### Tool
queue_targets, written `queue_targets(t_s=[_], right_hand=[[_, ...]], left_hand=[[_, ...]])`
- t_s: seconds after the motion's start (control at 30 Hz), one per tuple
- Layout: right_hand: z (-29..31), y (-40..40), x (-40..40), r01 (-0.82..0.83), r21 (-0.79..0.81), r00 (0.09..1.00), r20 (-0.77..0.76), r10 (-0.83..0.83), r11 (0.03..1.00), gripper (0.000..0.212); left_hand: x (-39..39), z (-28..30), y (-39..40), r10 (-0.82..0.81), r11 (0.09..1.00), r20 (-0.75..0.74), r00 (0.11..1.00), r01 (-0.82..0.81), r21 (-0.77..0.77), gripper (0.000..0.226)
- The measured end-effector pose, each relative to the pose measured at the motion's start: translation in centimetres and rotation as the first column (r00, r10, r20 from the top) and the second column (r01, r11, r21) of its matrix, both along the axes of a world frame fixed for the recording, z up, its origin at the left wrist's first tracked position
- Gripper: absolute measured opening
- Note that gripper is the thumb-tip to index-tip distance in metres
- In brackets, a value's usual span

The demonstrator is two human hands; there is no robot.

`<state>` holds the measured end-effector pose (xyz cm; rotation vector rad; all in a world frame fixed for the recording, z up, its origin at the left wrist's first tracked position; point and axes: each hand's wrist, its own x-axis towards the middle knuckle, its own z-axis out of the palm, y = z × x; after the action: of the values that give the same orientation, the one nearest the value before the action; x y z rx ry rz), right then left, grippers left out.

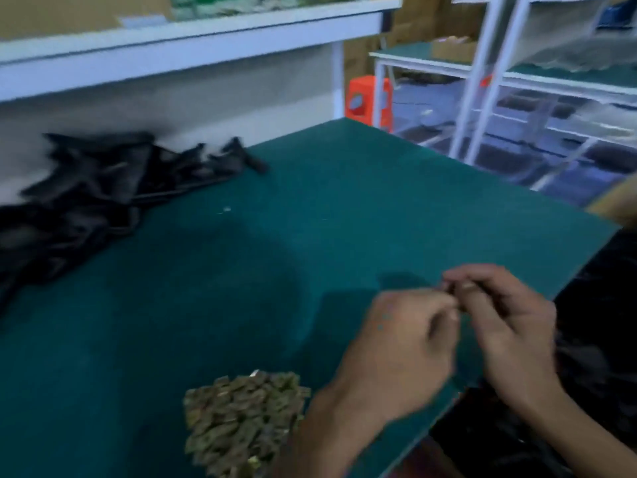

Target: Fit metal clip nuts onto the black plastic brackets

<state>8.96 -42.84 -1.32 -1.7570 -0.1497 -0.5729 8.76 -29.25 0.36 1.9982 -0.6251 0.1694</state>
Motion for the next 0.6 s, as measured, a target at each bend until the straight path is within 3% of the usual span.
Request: queue_targets(t_s=[0.1,0.17,0.3,0.33,0.43,0.5,0.6], right_hand=[[-1.2,7.5,4.6,-0.302,-0.104,0.949,-0.125,0.289,0.948,0.031],[-2.7,12.4,8.1,-0.416,-0.048,0.882,-0.264,0.39,0.908,0.036],[-3.9,20.9,17.3,-0.357,-0.136,0.913,-0.262,0.314,0.924,0.034],[-3.8,22.6,20.0,-0.316,-0.188,0.933,-0.24,0.269,0.93,0.029],[-3.6,25.9,27.4,-0.168,-0.451,0.979,-0.179,0.095,0.877,0.029],[-3.5,27.2,31.7,-0.087,-0.529,0.991,-0.133,0.019,0.844,0.031],[-2.9,29.2,37.0,0.08,-0.599,0.993,-0.018,-0.113,0.797,0.023]], left_hand=[[1.9,-1.0,10.8,0.367,0.923,-0.048,0.929,-0.371,-0.104,0.022],[2.3,-2.6,17.3,0.576,0.778,-0.151,0.803,-0.596,-0.201,0.024],[1.4,-5.6,25.4,0.73,0.342,-0.422,0.538,-0.822,-0.455,0.034],[1.1,-5.8,26.1,0.755,0.302,-0.419,0.504,-0.834,-0.461,0.03],[0.7,-6.2,26.1,0.802,0.358,-0.306,0.514,-0.822,-0.442,0.018],[1.4,-6.3,25.7,0.766,0.394,-0.328,0.553,-0.807,-0.44,0.017],[2.3,-6.4,26.0,0.74,0.377,-0.393,0.545,-0.821,-0.428,0.019]])
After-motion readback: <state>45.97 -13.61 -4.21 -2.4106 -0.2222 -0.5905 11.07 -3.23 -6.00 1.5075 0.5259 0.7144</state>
